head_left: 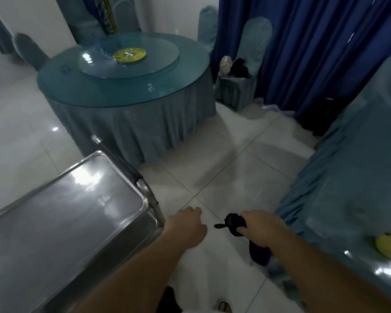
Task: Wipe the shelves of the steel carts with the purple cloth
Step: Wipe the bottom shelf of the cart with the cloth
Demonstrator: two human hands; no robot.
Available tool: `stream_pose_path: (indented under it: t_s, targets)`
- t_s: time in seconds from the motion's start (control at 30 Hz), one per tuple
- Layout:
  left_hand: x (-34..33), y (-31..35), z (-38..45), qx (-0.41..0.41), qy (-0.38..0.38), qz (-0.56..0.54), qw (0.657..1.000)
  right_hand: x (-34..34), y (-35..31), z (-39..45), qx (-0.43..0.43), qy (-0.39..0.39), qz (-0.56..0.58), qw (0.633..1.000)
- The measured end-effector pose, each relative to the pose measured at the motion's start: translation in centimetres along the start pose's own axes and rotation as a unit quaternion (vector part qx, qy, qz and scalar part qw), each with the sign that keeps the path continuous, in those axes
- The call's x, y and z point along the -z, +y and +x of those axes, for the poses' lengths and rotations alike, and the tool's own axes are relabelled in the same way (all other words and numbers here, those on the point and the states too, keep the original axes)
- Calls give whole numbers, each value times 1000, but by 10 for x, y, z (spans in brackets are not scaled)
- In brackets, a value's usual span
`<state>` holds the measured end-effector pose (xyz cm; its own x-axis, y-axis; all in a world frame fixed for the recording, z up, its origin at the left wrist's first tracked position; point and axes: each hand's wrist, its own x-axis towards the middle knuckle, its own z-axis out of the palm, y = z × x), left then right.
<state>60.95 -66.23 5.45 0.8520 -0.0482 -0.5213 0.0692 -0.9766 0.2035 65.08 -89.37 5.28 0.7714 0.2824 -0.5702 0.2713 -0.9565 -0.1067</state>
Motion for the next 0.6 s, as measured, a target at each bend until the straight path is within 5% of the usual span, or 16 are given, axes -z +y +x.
stream_pose_path:
  t_s: [0.6]
  targets:
    - [174,-55,283,52,12,-3,999,216,13,283,30,5,-15,999]
